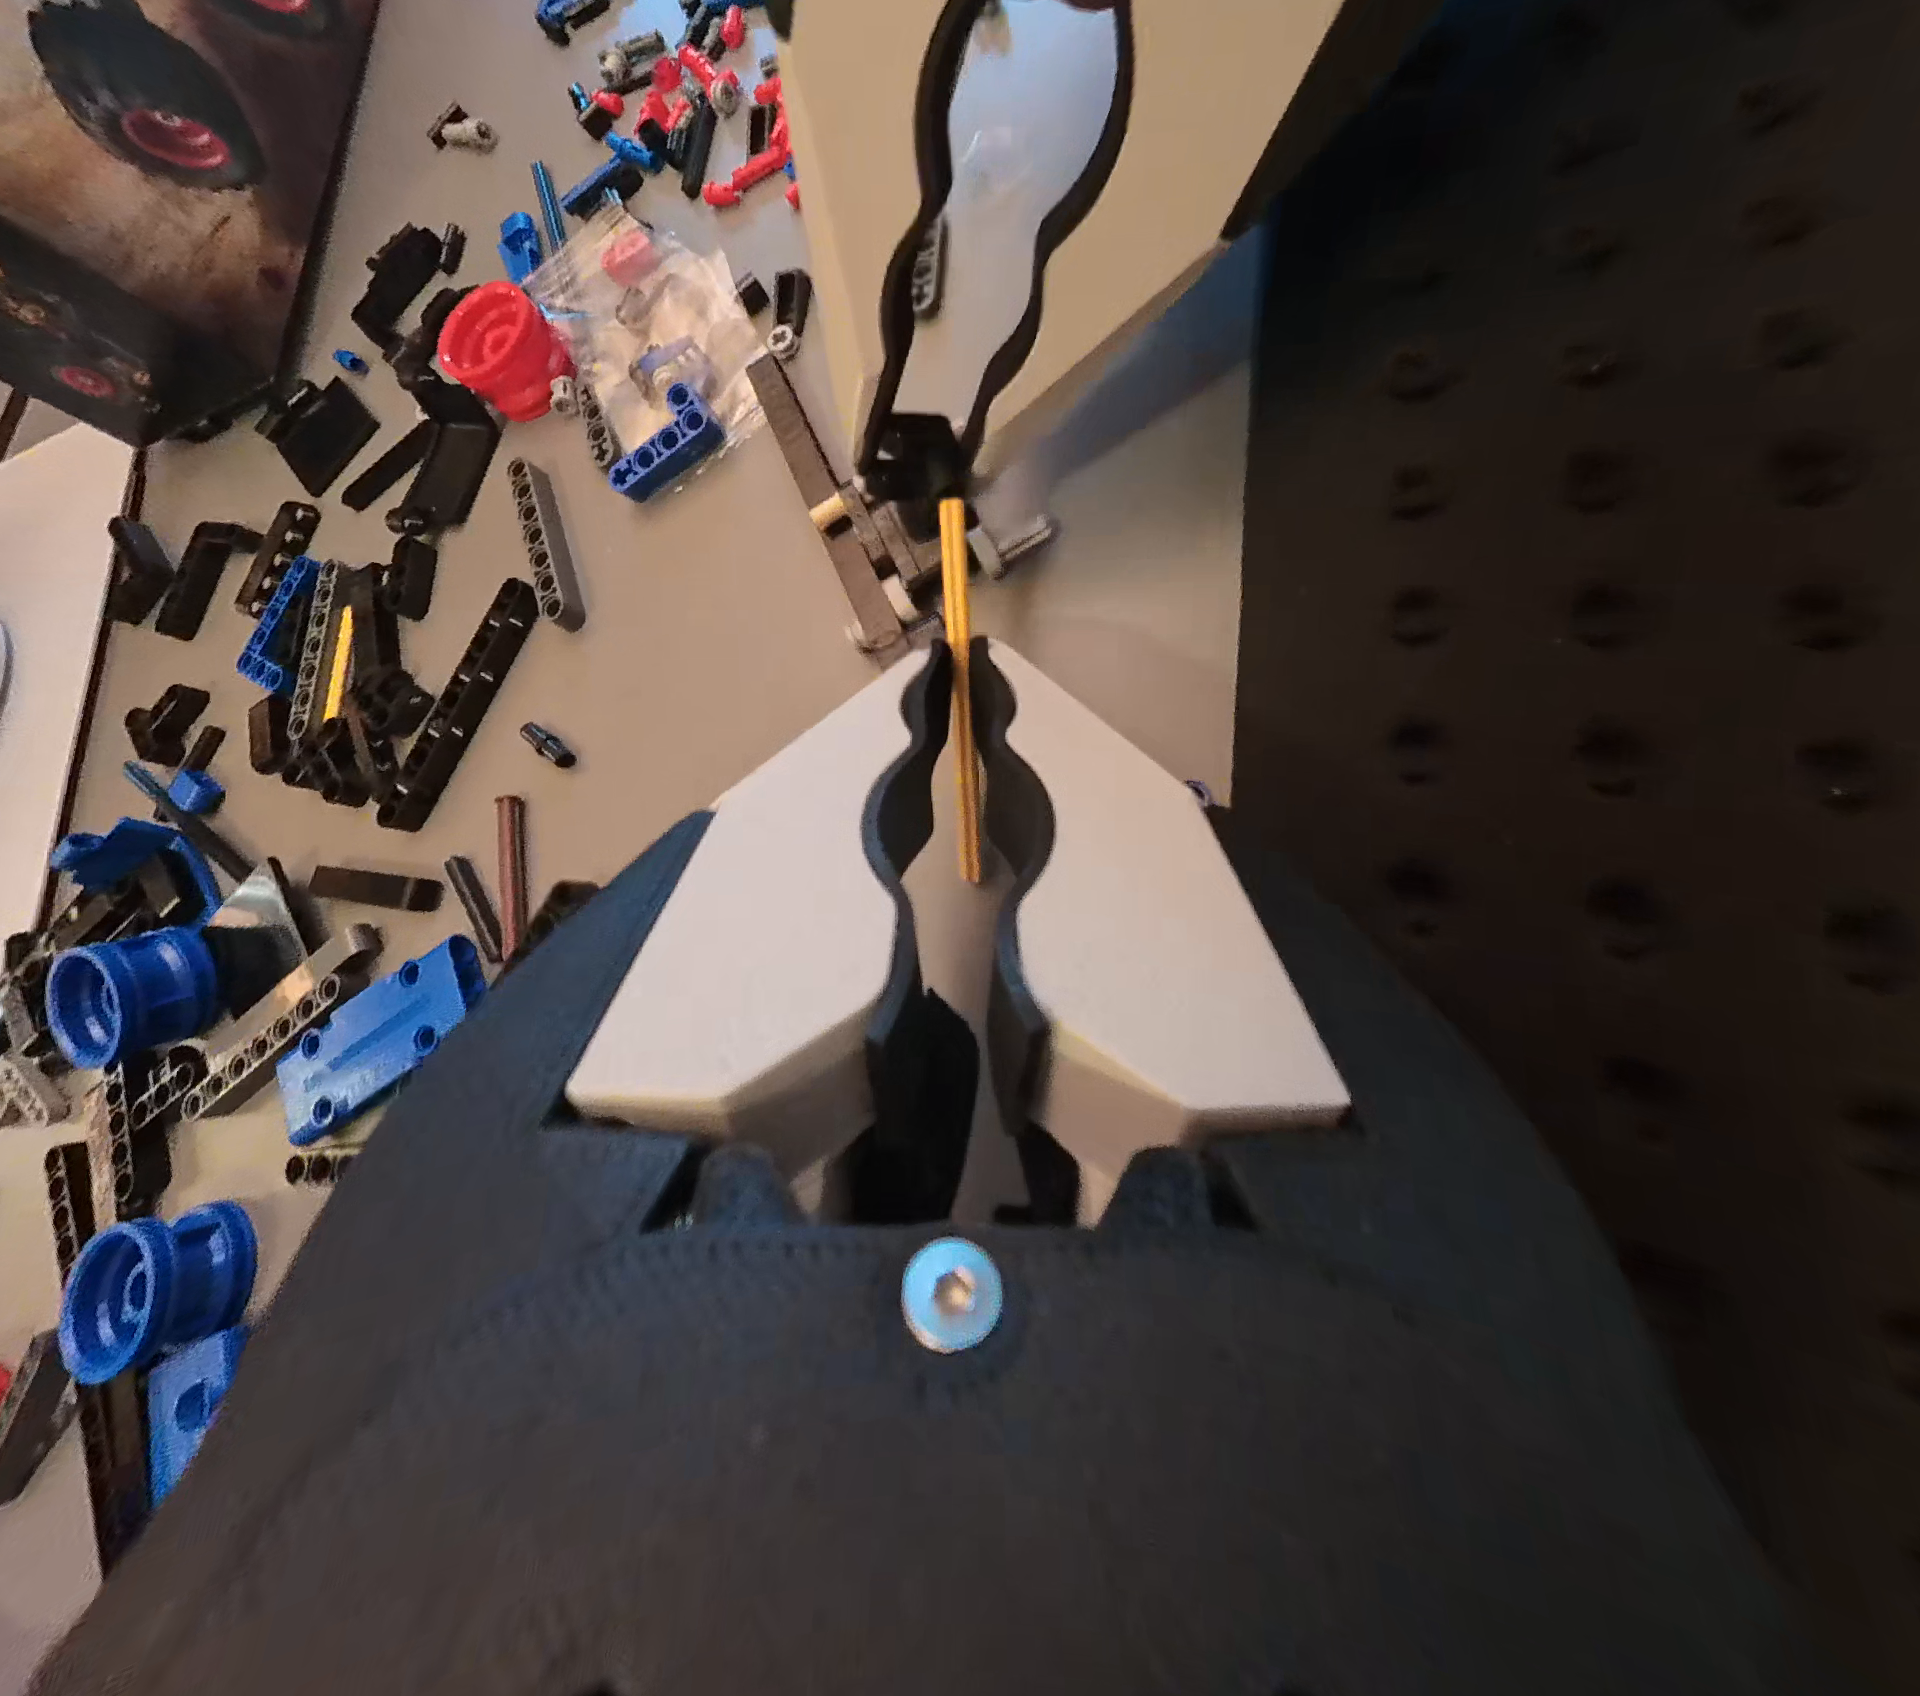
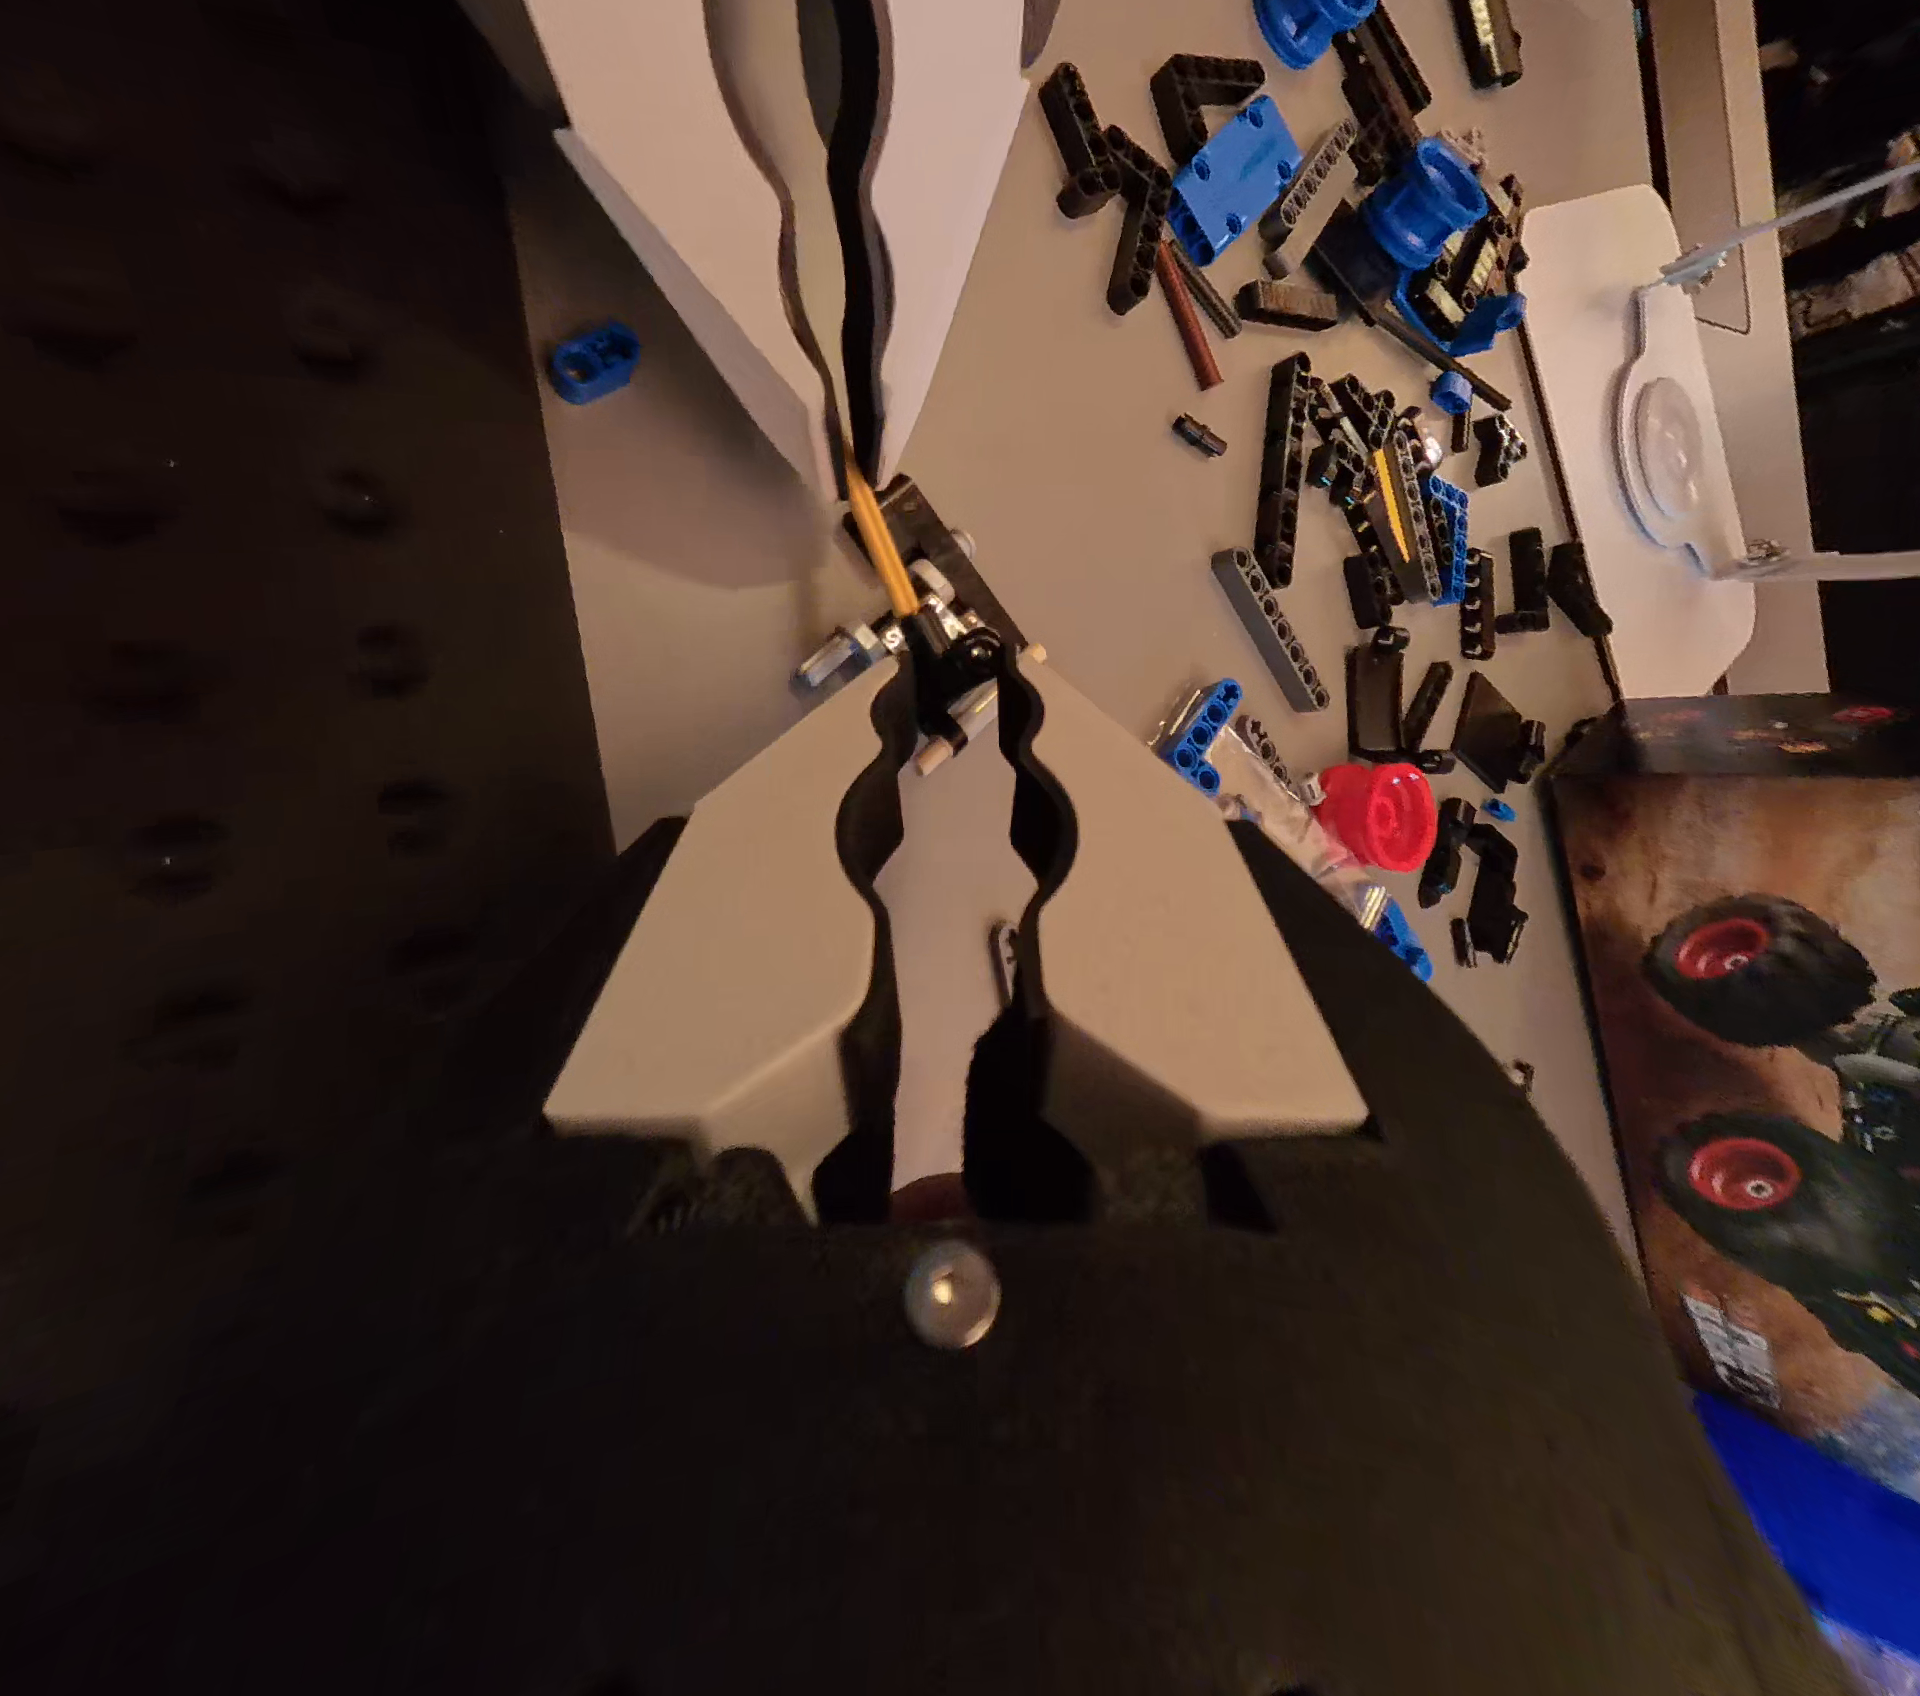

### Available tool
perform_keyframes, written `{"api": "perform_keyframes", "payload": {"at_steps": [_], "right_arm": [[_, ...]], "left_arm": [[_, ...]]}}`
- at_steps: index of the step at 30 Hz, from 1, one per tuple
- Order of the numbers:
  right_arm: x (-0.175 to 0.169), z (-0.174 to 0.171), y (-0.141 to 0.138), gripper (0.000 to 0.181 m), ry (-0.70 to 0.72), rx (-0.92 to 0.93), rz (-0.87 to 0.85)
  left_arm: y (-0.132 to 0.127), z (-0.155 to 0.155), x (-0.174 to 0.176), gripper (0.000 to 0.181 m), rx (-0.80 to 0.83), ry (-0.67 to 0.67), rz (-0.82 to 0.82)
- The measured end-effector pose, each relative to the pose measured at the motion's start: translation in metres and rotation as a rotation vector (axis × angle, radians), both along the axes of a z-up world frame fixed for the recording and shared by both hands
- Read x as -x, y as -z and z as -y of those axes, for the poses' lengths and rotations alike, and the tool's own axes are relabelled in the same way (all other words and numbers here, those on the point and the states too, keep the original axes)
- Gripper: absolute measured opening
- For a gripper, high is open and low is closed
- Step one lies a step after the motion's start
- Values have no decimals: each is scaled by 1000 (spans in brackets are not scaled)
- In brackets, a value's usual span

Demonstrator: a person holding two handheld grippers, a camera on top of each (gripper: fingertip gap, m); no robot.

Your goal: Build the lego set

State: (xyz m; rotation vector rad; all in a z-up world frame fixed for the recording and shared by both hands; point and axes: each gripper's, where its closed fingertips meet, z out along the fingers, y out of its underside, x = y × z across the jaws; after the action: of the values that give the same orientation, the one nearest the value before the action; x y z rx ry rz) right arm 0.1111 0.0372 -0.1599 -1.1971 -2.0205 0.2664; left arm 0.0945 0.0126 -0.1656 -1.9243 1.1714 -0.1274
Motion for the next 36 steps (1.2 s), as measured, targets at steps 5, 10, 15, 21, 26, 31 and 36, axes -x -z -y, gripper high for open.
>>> {"api": "perform_keyframes", "payload": {"at_steps": [5, 10, 15, 21, 26, 31, 36], "right_arm": [[3, -4, 4, 14, 74, -95, 39], [6, -8, 3, 13, 138, -160, 44], [7, -13, 2, 13, 200, -249, 41], [11, -15, 2, 12, 174, -307, 28], [12, -15, 2, 12, 174, -278, 10], [14, -16, 2, 10, 177, -219, -43], [15, -17, 2, 8, 189, -147, -84]], "left_arm": [[2, -2, 4, 2, 23, -54, 0], [2, -3, 5, 2, 35, -82, 13], [3, -6, 4, 2, 49, -110, 19], [3, -7, 5, 1, 55, -116, 29], [3, -7, 4, 1, 43, -114, 25], [3, -7, 3, 1, 33, -109, 27], [3, -8, 2, 1, 24, -110, 25]]}}
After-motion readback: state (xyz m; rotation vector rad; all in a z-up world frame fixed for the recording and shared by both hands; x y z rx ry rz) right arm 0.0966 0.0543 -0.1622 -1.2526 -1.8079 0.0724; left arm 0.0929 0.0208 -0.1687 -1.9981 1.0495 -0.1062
